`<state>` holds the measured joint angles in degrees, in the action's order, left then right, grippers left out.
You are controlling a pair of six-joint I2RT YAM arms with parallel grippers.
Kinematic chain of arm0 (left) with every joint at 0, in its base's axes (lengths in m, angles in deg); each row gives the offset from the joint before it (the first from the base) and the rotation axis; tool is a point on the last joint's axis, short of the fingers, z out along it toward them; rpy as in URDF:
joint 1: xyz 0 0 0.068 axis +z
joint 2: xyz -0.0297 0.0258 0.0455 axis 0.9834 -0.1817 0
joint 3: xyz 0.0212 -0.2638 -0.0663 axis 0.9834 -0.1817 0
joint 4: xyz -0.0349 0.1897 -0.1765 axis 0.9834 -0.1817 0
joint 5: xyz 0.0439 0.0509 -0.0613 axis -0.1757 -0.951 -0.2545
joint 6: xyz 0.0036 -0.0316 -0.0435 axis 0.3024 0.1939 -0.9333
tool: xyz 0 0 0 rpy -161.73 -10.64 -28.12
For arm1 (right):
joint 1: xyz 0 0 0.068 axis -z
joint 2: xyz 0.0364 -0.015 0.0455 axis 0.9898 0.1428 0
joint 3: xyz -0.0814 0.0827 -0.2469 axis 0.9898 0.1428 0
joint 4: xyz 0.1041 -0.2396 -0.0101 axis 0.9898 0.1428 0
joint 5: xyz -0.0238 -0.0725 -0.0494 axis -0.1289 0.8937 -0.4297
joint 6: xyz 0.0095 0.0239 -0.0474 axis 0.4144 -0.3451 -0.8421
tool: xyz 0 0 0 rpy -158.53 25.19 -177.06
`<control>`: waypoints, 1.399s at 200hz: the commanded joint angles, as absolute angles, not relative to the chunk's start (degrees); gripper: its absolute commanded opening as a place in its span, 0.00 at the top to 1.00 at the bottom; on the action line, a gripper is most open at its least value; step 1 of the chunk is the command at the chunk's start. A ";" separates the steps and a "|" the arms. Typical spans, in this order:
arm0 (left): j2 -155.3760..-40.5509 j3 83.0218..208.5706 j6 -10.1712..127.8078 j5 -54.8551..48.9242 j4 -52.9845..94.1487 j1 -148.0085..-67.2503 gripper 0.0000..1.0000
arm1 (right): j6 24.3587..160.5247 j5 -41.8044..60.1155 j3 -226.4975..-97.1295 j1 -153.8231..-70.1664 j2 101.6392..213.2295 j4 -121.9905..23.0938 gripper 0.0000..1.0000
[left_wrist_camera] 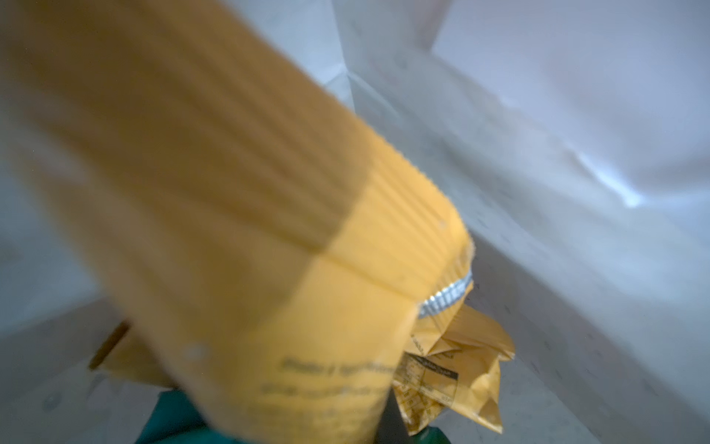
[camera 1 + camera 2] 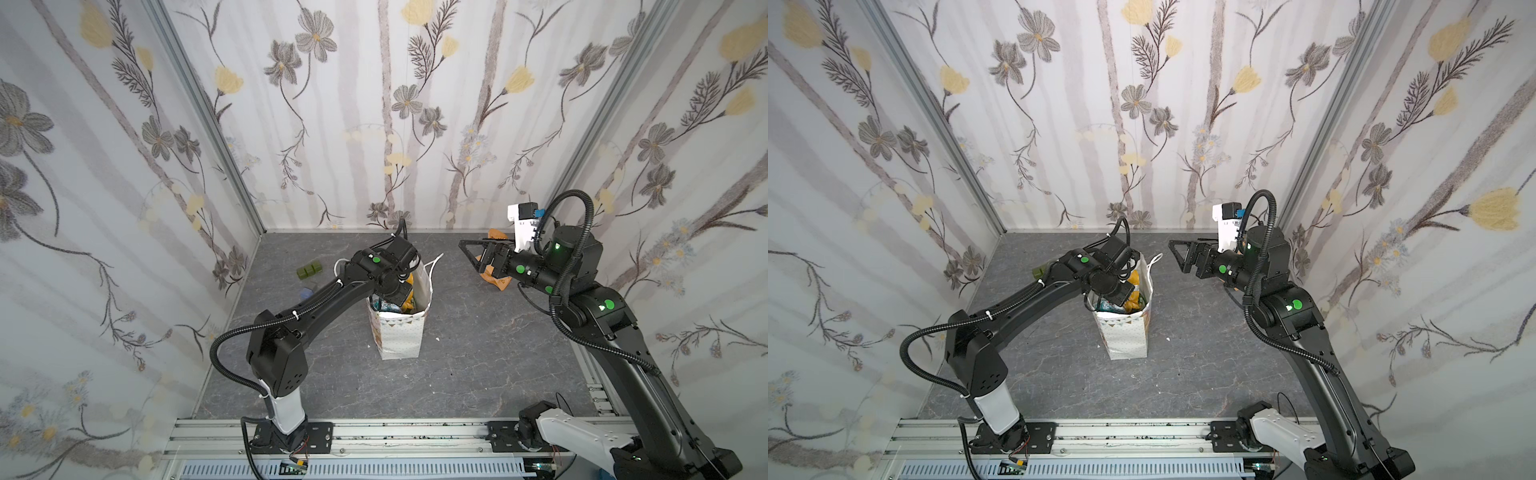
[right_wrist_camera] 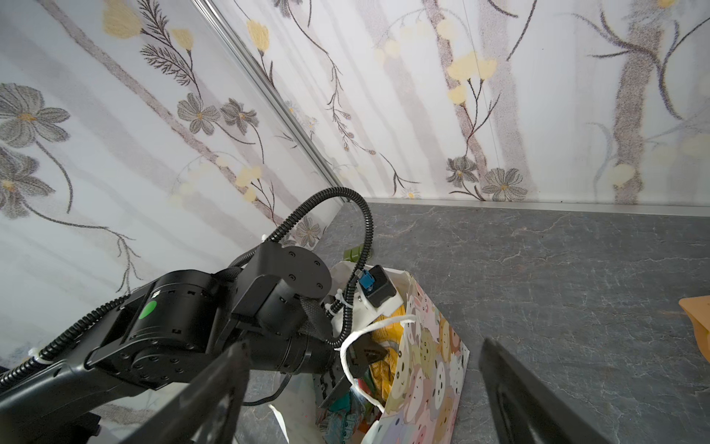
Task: Take the snacks out of the paper bag
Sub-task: Pick up the snack from the paper bag.
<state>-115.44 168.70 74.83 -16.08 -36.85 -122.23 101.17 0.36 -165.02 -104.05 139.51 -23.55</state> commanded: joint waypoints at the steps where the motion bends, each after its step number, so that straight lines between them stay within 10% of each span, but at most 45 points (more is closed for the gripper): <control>1: -113.67 169.37 75.90 -17.22 -34.56 -122.38 1.00 | 101.34 1.36 -164.64 -104.11 139.18 -25.93 0.07; 280: -101.97 163.31 75.66 -13.68 -12.43 -122.33 0.91 | 103.35 4.87 -162.19 -104.11 134.17 -30.58 0.06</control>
